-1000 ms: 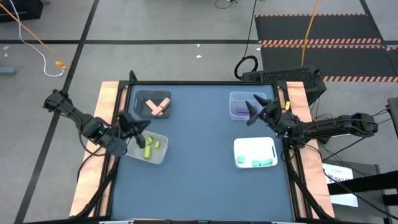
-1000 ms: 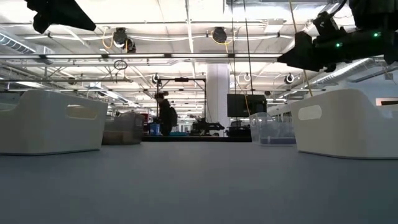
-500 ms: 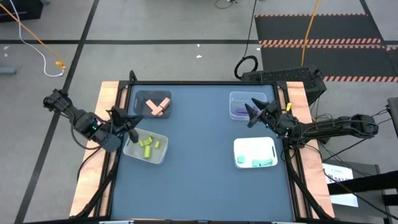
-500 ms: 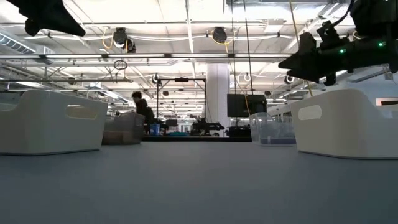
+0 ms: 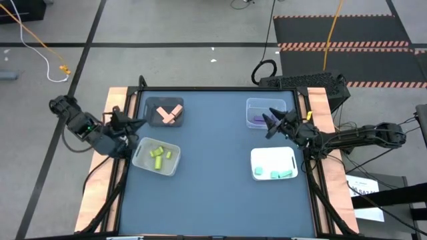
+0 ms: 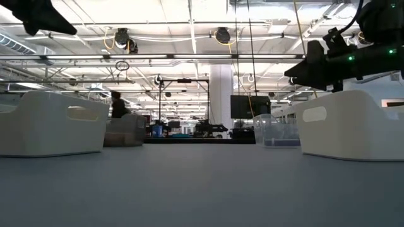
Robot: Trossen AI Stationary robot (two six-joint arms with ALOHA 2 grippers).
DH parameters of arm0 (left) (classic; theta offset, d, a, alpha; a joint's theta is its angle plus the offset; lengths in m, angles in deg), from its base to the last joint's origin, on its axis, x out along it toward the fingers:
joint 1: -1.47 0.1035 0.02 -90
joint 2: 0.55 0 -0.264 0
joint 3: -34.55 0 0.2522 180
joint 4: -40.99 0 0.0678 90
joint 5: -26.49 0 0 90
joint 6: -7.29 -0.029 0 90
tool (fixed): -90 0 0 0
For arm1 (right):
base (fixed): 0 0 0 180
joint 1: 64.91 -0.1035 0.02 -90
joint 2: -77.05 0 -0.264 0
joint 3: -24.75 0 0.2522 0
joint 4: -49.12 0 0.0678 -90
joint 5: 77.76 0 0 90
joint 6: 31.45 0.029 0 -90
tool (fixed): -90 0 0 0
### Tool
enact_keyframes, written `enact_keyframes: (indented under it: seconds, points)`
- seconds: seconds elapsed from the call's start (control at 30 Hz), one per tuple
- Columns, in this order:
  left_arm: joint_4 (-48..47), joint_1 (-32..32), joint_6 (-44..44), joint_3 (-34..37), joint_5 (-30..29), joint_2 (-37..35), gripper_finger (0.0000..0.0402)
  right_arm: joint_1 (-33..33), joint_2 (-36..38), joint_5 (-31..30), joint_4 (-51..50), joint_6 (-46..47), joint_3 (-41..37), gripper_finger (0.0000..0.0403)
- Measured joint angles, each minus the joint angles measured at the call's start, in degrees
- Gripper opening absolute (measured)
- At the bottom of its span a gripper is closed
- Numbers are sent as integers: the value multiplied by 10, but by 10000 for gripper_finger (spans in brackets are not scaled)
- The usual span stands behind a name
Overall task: Sort & place blocks by color
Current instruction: Return to Home Position
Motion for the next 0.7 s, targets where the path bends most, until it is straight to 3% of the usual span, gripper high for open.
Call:
enact_keyframes:
  seconds: [0.13, 0.43, 0.7]
  points:
    - [-8, -4, -39, 0, 0, -27, 10, 0, 0, 0, -36, 0, -1, 228]
    - [-27, -4, -35, 0, -2, -83, 10, 0, 0, 1, -64, 26, -2, 228]
    - [-1, -4, -55, 0, -5, -89, 10, 0, 0, 0, -64, 91, -2, 228]
